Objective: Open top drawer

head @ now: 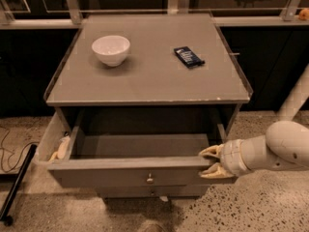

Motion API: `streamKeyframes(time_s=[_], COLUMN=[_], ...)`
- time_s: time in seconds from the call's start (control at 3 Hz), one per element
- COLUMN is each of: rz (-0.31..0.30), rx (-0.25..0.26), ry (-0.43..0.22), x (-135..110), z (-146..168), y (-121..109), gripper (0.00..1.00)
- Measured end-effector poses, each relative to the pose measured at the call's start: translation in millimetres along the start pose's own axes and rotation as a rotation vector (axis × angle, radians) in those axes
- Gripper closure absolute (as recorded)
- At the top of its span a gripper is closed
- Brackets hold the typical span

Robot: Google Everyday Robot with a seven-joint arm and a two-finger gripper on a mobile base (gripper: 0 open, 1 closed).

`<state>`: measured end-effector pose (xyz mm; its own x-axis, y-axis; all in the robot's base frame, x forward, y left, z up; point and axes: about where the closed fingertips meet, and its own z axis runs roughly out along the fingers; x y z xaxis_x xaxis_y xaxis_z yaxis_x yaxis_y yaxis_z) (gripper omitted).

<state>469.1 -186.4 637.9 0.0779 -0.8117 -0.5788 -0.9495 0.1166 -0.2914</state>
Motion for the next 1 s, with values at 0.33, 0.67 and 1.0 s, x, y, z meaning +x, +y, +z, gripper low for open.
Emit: streamKeyframes(time_s=[0.33, 0.67, 1.0], rz=[0.0, 0.0, 0.014], rx=[0.0, 0.0, -0.018], ry=[0.0, 0.0, -0.023], x=[-1, -1, 7], z=[-1, -1, -7], y=[1, 1, 12], gripper=[0.81, 0.57, 0.34])
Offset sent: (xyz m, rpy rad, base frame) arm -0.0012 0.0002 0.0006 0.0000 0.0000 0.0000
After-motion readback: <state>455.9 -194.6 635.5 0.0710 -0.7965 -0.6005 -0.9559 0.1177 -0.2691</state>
